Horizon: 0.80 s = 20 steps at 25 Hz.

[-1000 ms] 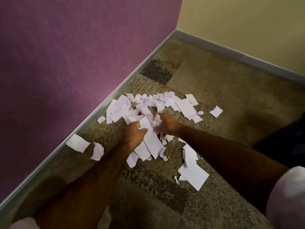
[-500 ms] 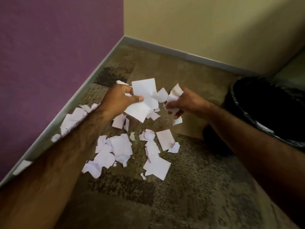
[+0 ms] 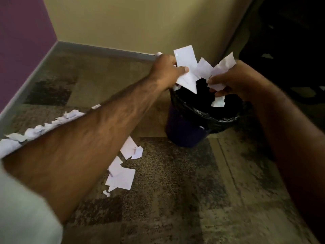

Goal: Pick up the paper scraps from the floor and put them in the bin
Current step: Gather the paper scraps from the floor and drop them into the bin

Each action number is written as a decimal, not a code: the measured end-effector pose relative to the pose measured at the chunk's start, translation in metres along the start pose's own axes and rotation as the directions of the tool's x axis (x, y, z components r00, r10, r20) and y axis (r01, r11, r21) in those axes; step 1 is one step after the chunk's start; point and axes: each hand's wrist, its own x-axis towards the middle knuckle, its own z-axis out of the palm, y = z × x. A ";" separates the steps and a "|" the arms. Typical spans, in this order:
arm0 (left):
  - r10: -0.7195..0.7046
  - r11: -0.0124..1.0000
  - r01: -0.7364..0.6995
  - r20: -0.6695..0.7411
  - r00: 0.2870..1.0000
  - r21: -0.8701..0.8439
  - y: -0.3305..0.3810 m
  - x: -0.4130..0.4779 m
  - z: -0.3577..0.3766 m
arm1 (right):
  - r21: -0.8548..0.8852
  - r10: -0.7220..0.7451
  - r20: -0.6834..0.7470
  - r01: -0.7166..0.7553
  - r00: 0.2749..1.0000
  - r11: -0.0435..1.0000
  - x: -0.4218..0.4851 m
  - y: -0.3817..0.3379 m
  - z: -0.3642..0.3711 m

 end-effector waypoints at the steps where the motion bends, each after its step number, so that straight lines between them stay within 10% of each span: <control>1: -0.008 1.000 0.007 0.042 0.999 0.011 0.004 0.010 0.020 | -0.001 0.042 -0.056 -0.042 0.998 0.999 0.002 0.006 -0.010; 11: 0.155 0.957 -0.209 0.250 0.956 0.204 -0.008 0.000 0.030 | -0.454 0.090 -0.273 -0.211 0.958 0.866 0.018 0.015 -0.003; 20: 0.003 0.993 -0.001 -0.015 1.000 0.115 -0.089 -0.052 -0.056 | -0.551 -0.434 -0.064 0.331 0.899 0.766 0.022 -0.022 0.134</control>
